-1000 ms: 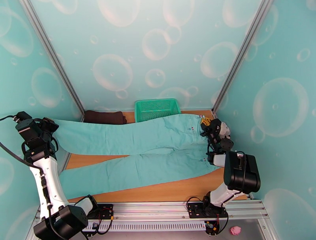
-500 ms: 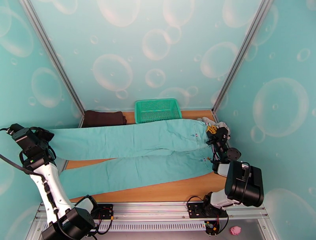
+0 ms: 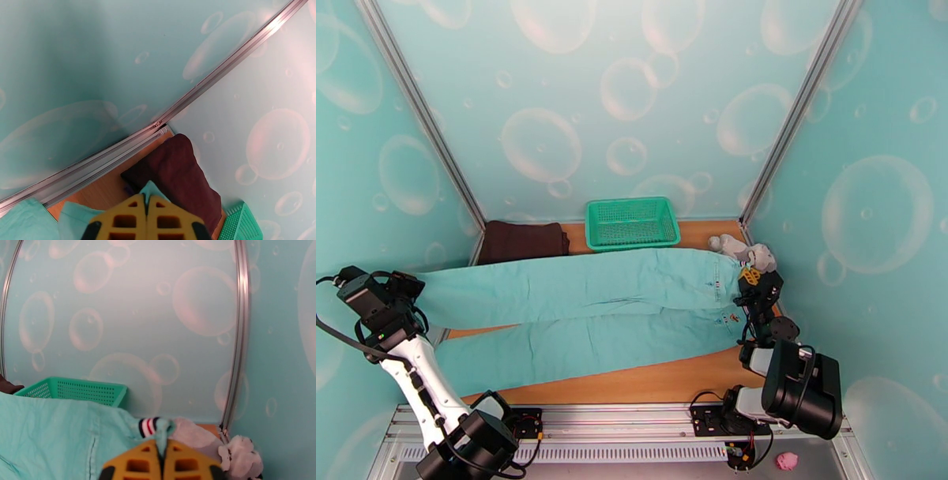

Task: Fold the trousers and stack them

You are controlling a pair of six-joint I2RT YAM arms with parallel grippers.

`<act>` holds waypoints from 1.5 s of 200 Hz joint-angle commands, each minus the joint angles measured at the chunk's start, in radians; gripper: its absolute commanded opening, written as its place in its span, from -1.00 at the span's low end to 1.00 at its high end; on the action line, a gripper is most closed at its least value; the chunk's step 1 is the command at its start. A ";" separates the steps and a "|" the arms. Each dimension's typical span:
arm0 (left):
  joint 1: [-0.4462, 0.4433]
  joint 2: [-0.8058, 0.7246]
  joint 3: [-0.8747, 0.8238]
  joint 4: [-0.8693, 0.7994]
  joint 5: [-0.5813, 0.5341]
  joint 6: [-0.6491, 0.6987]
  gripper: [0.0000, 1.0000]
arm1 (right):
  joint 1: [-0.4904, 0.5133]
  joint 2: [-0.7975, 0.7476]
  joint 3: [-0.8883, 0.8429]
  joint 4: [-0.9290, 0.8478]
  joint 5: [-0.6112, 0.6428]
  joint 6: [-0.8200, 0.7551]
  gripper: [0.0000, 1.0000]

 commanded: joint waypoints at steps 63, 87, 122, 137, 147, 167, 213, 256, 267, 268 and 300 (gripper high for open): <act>0.026 -0.113 -0.066 -0.020 0.058 -0.015 -1.00 | -0.001 -0.420 -0.094 -0.270 0.344 0.038 -0.43; 0.029 -0.161 -0.103 -0.028 0.003 -0.034 -1.00 | 0.012 -0.583 -0.053 -0.560 0.489 -0.012 -0.33; 0.038 -0.202 -0.139 -0.014 0.019 -0.054 -0.98 | 0.002 -0.664 -0.016 -0.715 0.675 0.235 -0.01; 0.038 -0.207 -0.171 -0.002 0.054 -0.053 -0.98 | -0.007 -0.672 0.122 -1.004 0.584 0.322 0.09; 0.038 -0.215 -0.185 0.016 0.085 -0.050 -0.98 | 0.012 -0.641 0.220 -1.165 0.505 0.340 0.05; 0.033 -0.225 -0.210 0.041 0.130 -0.041 -1.00 | 0.120 -0.562 0.346 -1.389 0.388 0.380 -0.04; -0.049 -0.225 -0.234 0.065 0.173 -0.016 -1.00 | 0.540 -0.531 0.536 -1.913 0.463 0.512 0.08; -0.192 -0.209 -0.243 0.091 0.080 0.026 -1.00 | 1.127 -0.527 0.677 -2.318 0.901 0.853 0.16; -0.216 -0.201 -0.257 0.111 0.078 0.026 -1.00 | 1.235 -0.497 0.718 -2.408 0.972 0.943 0.19; -0.218 -0.201 -0.258 0.113 0.079 0.026 -1.00 | 1.244 -0.494 0.721 -2.416 0.980 0.953 0.20; -0.234 -0.172 -0.249 0.131 0.119 0.032 -1.00 | 1.430 -0.462 0.711 -2.476 1.096 1.231 0.34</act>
